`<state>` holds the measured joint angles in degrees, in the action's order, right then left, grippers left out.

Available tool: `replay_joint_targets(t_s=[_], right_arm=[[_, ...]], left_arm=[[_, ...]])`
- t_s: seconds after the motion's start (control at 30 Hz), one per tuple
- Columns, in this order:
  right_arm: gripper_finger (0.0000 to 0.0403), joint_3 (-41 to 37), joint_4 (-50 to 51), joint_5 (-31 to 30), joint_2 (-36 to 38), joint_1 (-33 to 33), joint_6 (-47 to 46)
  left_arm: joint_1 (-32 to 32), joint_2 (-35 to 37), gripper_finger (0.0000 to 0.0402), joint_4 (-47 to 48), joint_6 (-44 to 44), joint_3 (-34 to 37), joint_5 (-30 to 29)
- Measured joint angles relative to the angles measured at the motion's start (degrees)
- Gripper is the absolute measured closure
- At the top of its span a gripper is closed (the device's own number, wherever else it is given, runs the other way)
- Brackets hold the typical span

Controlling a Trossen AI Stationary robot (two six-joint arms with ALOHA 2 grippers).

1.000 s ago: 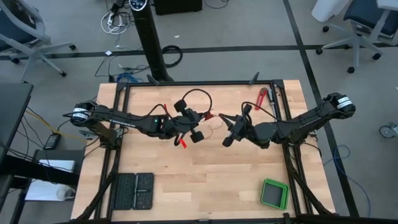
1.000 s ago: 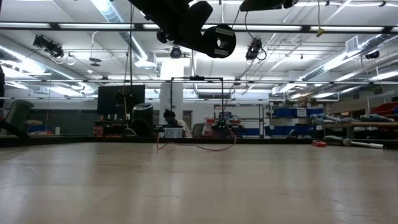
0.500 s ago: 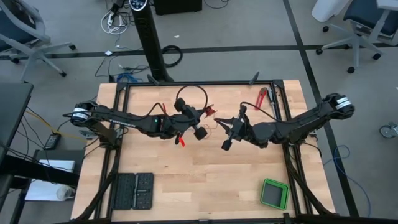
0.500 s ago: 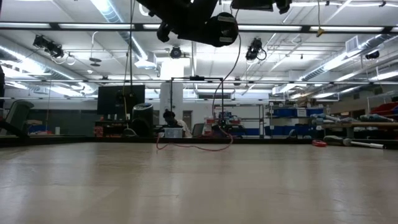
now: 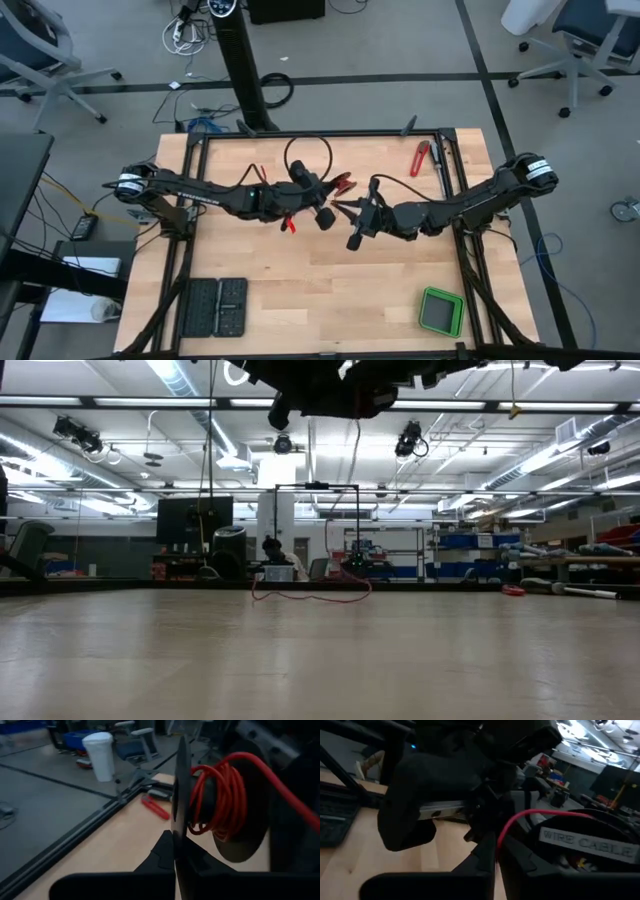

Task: Coil cords
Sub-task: Coil the red wire onto the black spool

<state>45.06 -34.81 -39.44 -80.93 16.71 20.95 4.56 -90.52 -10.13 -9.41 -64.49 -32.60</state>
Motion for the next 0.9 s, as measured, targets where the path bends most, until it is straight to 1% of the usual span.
replay_joint_targets(t_s=[0.1,0.33,0.43,0.53,0.73,0.83,0.9], right_arm=[[0.0366,0.0,-0.4,0.8,-0.3,-0.2,0.0],[0.0318,0.0,0.7,0.7,-0.3,-0.2,0.0],[0.0304,0.0,3.1,-0.7,-0.3,0.1,-0.3],[0.0296,0.0,5.2,-3.1,-0.1,1.2,-0.4],[0.0294,0.0,8.7,-7.8,0.0,3.4,-1.1],[0.0295,0.0,9.5,-7.8,0.0,3.6,-2.7],[0.0295,0.0,10.5,-6.6,0.0,3.6,-4.1]], left_arm=[[0.0,-0.6,0.0400,-1.0,0.4,0.0,1.4],[0.0,-0.8,0.0400,-1.9,1.5,0.0,1.5],[0.0,-0.8,0.0400,-2.0,1.5,0.0,1.6],[0.0,-0.6,0.0400,-1.3,1.5,0.0,1.7],[0.1,1.3,0.0400,-0.2,1.5,0.0,1.7],[0.7,2.3,0.0400,-0.2,1.7,0.0,1.7],[1.2,3.0,0.0400,-0.8,1.8,0.0,1.7]])
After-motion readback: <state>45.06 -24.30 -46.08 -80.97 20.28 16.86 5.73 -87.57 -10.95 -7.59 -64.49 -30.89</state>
